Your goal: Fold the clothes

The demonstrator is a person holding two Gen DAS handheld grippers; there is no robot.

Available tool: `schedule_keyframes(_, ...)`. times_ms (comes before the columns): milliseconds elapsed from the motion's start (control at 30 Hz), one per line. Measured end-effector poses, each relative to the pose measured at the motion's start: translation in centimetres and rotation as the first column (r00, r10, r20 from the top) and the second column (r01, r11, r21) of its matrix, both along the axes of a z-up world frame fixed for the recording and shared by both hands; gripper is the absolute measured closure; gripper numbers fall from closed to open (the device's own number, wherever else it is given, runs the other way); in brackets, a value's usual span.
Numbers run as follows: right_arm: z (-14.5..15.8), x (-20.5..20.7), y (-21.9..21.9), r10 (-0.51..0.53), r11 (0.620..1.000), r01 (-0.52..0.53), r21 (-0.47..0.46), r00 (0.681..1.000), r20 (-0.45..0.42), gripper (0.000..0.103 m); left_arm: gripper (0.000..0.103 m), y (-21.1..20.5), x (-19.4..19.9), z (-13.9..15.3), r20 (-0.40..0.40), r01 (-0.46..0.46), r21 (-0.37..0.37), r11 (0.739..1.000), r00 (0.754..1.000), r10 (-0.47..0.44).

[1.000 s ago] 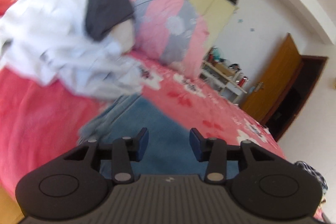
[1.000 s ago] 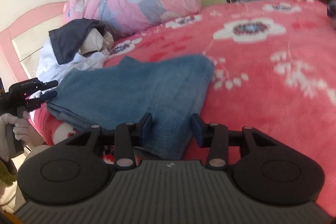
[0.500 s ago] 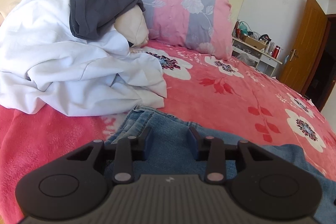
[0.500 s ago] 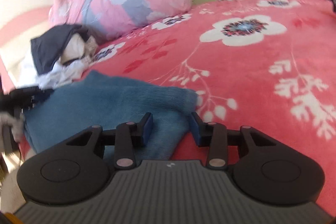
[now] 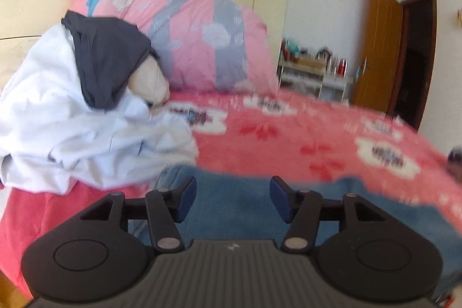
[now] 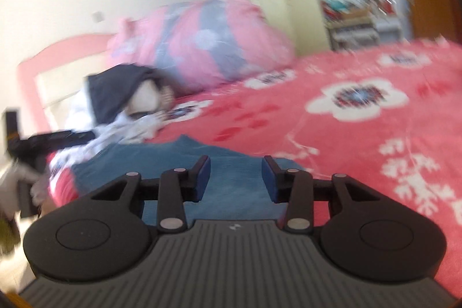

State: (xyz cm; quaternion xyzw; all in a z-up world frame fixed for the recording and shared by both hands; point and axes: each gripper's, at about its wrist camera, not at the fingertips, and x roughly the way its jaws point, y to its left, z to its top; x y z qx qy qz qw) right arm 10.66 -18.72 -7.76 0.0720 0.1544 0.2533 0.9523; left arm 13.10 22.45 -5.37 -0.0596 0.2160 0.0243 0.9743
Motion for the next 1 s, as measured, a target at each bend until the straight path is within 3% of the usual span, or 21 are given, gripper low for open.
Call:
schedule_keyframes(33,-0.6,-0.5,1.0,0.029,0.997,-0.029,-0.065,1.000,0.002,0.063,0.046,0.2,0.2,-1.1,-0.039,-0.015,0.007,1.000,0.999,0.015)
schedule_keyframes(133,-3.7,-1.0,3.6,0.014,0.958,-0.023,-0.286,0.999,-0.035,0.063,0.050,1.6,-0.3,-2.8,-0.043,-0.037,-0.042,0.998,0.998,0.035)
schedule_keyframes(233,-2.4,-1.3,3.4,-0.027,0.962,0.018,-0.272,0.999,-0.030,0.061,0.047,1.8,-1.5,-2.0,-0.016,-0.040,-0.054,0.998,0.999,0.039)
schedule_keyframes(333,-0.4,-1.6,1.0,-0.100,0.980,0.090,-0.177,0.994,-0.048,0.054,0.046,1.0,-3.5,-0.6,0.029,-0.012,-0.047,0.999,0.999,0.014)
schedule_keyframes(400,-0.2,-1.4,-2.2,-0.164,0.986,0.163,-0.017,0.976,-0.143,0.049,0.045,-0.5,-5.0,0.4,0.061,0.051,-0.045,0.998,0.997,-0.049)
schedule_keyframes(467,-0.1,-1.1,-5.4,-0.204,0.961,0.241,0.133,0.948,-0.244,0.045,0.042,-3.3,-6.1,1.2,0.078,0.165,-0.043,0.985,0.984,-0.161)
schedule_keyframes(567,-0.9,-1.1,-8.1,-0.199,0.913,0.303,0.273,0.915,-0.351,0.035,0.039,-7.9,-7.5,1.9,0.091,0.348,-0.047,0.936,0.935,-0.343)
schedule_keyframes(600,-1.0,-1.2,-8.4,-0.193,0.905,0.307,0.295,0.913,-0.359,0.032,0.038,-9.7,-7.6,1.8,0.091,0.410,-0.064,0.910,0.910,-0.404)
schedule_keyframes(667,-1.1,-1.3,-8.6,-0.171,0.888,0.301,0.348,0.918,-0.358,0.017,0.038,-13.1,-7.6,1.6,0.092,0.512,-0.097,0.854,0.859,-0.504)
schedule_keyframes(733,-0.9,-1.3,-8.6,-0.173,0.882,0.304,0.361,0.920,-0.353,0.009,0.038,-16.4,-7.4,1.3,0.079,0.588,-0.084,0.805,0.809,-0.583)
schedule_keyframes(800,-0.7,-1.2,-8.5,-0.194,0.884,0.316,0.345,0.918,-0.345,0.001,0.038,-19.9,-7.5,0.8,0.042,0.641,-0.001,0.767,0.766,-0.641)
schedule_keyframes(900,-0.6,-1.5,-8.4,-0.263,0.896,0.354,0.267,0.909,-0.324,0.001,0.038,-24.5,-7.7,-0.3,-0.033,0.705,0.123,0.699,0.706,-0.707)
schedule_keyframes(1000,-1.2,-1.8,-8.7,-0.294,0.901,0.377,0.215,0.895,-0.336,0.001,0.038,-27.6,-7.8,-1.8,-0.115,0.725,0.246,0.643,0.681,-0.724)
